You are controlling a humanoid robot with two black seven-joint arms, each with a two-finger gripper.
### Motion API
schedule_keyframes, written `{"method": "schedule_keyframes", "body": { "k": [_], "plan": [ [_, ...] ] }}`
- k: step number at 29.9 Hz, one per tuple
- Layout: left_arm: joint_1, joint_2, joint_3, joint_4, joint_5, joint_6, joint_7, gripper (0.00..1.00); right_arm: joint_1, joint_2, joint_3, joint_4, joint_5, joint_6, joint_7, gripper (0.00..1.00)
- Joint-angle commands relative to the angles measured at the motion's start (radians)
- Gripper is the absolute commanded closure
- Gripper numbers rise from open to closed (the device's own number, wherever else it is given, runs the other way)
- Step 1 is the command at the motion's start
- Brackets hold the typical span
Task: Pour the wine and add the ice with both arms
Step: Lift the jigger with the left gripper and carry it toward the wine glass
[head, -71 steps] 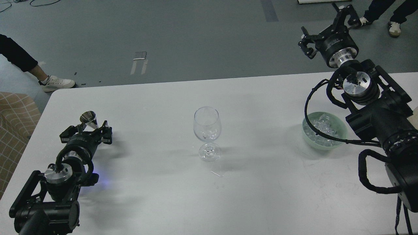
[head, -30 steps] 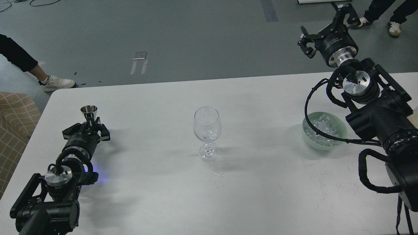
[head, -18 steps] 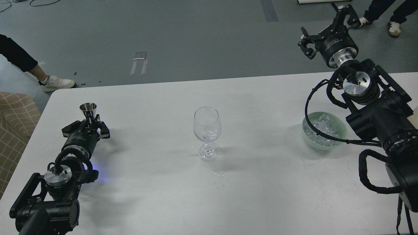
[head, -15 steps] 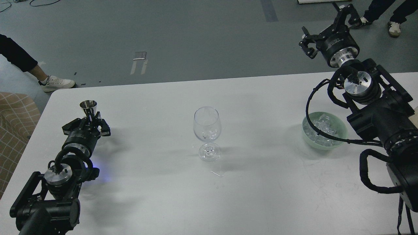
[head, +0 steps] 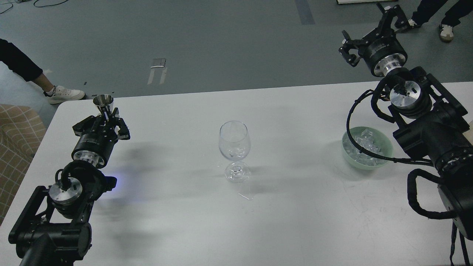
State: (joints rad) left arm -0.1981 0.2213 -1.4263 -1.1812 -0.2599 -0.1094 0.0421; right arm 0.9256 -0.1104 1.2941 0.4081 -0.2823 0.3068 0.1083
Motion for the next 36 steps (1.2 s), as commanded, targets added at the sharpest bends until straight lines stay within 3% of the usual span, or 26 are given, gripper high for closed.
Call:
{"method": "schedule_keyframes", "body": {
  "k": [1,2,9,20,29,36],
  "plan": [
    [0.016,0.007,0.027,-0.043,0.001,-0.003,0.012,0.96,-0.001,-0.002,-0.001,0.0,0.0,0.0,-0.001,0.0],
    [0.016,0.006,0.026,-0.044,0.002,-0.006,0.028,1.0,-0.002,-0.002,-0.001,0.0,0.0,0.0,-0.001,0.0],
    [0.005,0.001,0.027,-0.047,0.005,-0.009,0.045,1.0,-0.002,0.0,-0.002,0.0,0.0,0.0,-0.001,0.0],
    [0.0,0.003,0.03,-0.153,0.01,-0.019,0.091,1.0,-0.004,-0.002,-0.002,0.0,0.0,0.0,-0.001,0.0],
    [-0.017,0.02,0.107,-0.238,0.014,-0.007,0.099,1.0,-0.007,-0.009,-0.001,0.0,0.002,0.0,-0.001,0.0],
    [-0.006,0.021,0.168,-0.302,0.014,0.048,0.099,1.0,-0.013,-0.012,-0.001,0.0,0.002,0.0,0.001,0.0]
  ]
}}
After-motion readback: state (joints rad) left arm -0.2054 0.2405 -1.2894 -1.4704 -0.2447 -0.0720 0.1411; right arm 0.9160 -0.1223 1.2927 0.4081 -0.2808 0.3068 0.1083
